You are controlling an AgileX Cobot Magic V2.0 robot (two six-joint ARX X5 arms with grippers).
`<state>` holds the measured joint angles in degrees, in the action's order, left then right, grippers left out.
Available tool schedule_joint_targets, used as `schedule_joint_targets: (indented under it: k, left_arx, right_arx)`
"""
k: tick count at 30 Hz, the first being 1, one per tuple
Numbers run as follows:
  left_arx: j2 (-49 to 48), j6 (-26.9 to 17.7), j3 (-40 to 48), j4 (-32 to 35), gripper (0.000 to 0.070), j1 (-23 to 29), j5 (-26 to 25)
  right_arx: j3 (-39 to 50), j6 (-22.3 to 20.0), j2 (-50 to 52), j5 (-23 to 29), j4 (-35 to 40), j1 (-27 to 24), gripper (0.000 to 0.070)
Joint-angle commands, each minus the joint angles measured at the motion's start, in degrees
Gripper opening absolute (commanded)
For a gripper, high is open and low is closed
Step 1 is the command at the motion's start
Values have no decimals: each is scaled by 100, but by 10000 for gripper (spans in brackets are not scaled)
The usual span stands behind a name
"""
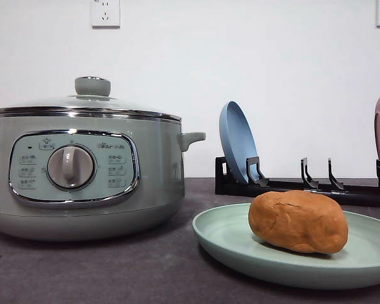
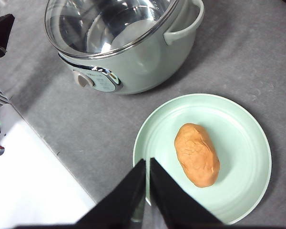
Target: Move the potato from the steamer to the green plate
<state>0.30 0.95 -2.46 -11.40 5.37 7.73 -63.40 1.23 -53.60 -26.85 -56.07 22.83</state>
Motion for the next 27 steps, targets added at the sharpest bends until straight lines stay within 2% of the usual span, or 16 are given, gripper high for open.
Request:
schedule_joint_targets:
  k: [1,27]
  left_arx:
    - [-13,17,102,29,15,4,22]
    - [-13,18,157,59,15,-7,15]
  right_arx:
    - [-114,-81,-22,-13,55,28,0]
    - [-114,-81,-22,-13,52,28,0]
